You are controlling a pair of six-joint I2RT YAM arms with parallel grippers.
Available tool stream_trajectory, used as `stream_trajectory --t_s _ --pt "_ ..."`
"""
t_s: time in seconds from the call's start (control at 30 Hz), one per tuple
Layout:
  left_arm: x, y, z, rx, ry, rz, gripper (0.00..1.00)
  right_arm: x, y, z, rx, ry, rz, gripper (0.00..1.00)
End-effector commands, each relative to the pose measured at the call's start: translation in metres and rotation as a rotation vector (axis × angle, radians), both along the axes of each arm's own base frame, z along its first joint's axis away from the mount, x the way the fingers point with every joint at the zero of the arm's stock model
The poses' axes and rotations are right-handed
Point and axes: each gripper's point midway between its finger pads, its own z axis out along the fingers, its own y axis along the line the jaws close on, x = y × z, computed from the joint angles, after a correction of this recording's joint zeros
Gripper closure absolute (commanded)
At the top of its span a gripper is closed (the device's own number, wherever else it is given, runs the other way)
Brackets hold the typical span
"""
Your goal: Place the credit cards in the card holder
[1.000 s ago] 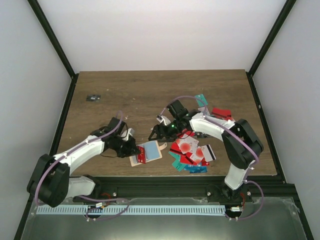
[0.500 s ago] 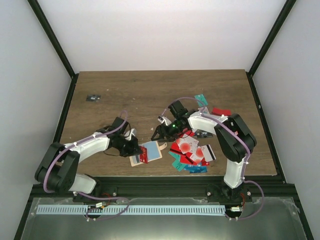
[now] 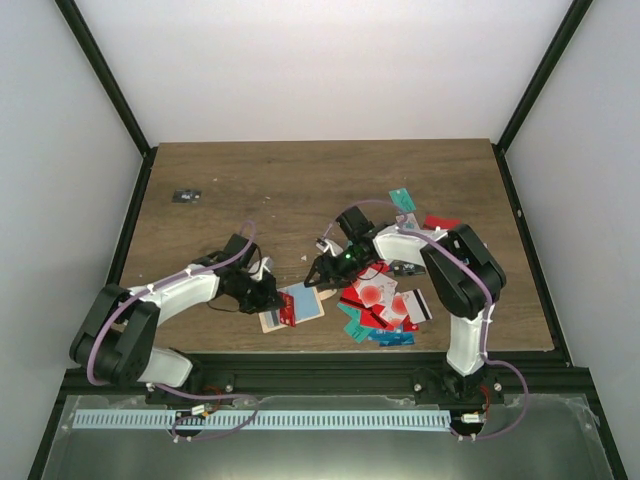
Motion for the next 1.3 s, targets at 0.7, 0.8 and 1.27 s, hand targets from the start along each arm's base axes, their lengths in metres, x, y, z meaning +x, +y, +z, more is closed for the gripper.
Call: stream_trajectory --t_s 0.7,0.8,1.27 --pt "0.017 -0.011 0.005 -0.064 -0.045 0.024 0.96 -0.010 -0.008 -0.025 -0.023 0.036 0.016 0.44" --pt "0.019 -0.011 0.008 -0.059 -0.052 0.028 0.96 -0.011 -0.009 -0.025 -0.028 0.034 0.016 0.44" --pt "-0.002 0.002 0.014 -0.028 -0.040 0.004 0.96 -0.010 -0.009 -0.027 -0.033 0.038 0.015 0.45"
